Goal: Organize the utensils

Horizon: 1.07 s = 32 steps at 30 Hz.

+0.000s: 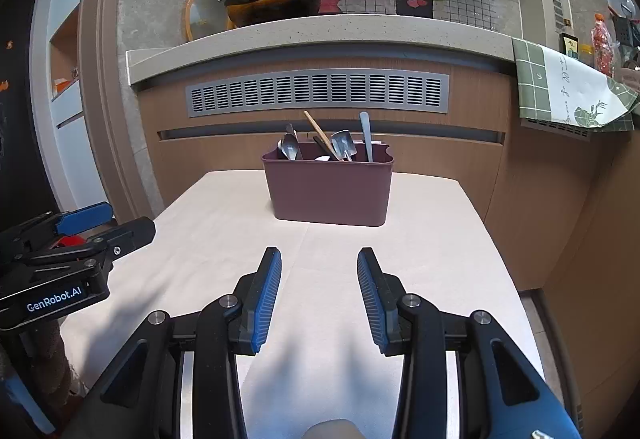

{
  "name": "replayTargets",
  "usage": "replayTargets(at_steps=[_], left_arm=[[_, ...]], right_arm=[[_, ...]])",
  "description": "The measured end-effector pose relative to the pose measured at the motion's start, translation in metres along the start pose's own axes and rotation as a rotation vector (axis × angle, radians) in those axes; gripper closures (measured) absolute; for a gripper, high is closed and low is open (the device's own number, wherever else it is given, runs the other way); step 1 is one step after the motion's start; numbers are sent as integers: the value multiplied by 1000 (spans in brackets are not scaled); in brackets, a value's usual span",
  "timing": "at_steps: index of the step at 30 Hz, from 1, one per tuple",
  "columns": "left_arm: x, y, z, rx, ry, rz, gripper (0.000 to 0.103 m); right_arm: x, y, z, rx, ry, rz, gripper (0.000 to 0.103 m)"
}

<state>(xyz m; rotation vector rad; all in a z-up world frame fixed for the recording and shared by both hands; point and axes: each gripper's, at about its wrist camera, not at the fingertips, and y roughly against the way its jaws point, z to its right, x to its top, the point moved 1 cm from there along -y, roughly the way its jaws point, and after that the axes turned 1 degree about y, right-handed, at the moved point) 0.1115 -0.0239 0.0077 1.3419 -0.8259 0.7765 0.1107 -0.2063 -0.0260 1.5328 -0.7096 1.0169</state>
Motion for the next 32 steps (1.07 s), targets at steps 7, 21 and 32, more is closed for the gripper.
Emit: replayTargets(at_steps=[7,21,32], left_arm=[[-2,-1,-1,0,4,-6,33],[-4,-2,-1,-5,11,-15,33],[-8,-1,0,-1,21,-4,33]], right_arm=[[0,0,0,-3,-4,0,66],[1,2,7,-23,-13,7,65],[1,1,10,-30,-15,2,64]])
